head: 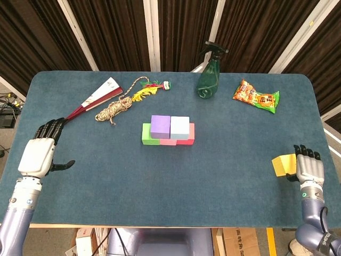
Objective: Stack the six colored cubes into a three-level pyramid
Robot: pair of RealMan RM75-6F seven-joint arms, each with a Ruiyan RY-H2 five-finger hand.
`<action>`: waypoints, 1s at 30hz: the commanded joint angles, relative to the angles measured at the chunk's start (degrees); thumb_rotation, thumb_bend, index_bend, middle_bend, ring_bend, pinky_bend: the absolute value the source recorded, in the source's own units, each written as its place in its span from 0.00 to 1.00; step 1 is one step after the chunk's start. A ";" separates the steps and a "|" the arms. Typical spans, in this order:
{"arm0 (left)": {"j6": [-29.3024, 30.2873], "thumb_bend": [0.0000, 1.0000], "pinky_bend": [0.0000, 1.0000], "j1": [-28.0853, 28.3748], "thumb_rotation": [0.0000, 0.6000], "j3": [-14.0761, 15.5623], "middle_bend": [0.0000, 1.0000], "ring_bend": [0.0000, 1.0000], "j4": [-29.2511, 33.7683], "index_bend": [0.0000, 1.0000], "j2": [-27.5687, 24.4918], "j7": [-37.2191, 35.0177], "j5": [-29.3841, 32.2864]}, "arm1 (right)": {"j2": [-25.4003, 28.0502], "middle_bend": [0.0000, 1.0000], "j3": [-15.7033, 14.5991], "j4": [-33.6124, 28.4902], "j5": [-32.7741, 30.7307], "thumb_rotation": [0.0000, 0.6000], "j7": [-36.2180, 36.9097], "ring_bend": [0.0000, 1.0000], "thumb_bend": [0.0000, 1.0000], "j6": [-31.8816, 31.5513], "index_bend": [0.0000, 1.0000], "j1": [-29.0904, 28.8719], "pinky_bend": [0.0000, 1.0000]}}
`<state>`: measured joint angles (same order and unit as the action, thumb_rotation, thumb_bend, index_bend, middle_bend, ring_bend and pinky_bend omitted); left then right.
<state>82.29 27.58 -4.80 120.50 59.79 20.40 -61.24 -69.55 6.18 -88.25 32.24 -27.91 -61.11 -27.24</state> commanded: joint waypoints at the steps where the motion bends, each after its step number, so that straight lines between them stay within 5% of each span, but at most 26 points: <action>1: -0.26 0.17 0.08 -0.20 1.00 -0.29 0.03 0.05 0.09 0.00 -0.03 -0.17 0.09 | -0.69 0.00 -0.45 1.47 -1.18 1.00 -1.47 0.00 0.29 0.82 0.00 -0.42 0.00; 12: -1.25 0.17 0.08 -1.17 1.00 -1.54 0.03 0.05 0.01 0.00 -0.07 -0.40 -0.04 | -2.00 0.00 -0.18 3.32 -4.19 1.00 -3.85 0.00 0.29 2.00 0.00 -1.48 0.00; 25: -1.70 0.17 0.08 -2.09 1.00 -2.69 0.03 0.05 0.14 0.00 0.26 -0.09 -0.41 | -4.39 0.00 1.12 4.81 3.04 1.00 1.30 0.00 0.29 2.02 0.00 -1.04 0.00; 30: -2.23 0.17 0.08 -2.34 1.00 -2.99 0.03 0.05 0.14 0.00 0.30 -0.14 -0.32 | -4.35 0.14 1.51 5.20 4.38 1.00 2.91 0.06 0.29 2.03 0.00 -0.55 0.00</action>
<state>80.08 25.26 -7.78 120.63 60.08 20.27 -61.57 -73.88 7.58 -83.19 36.33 -25.21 -59.01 -27.93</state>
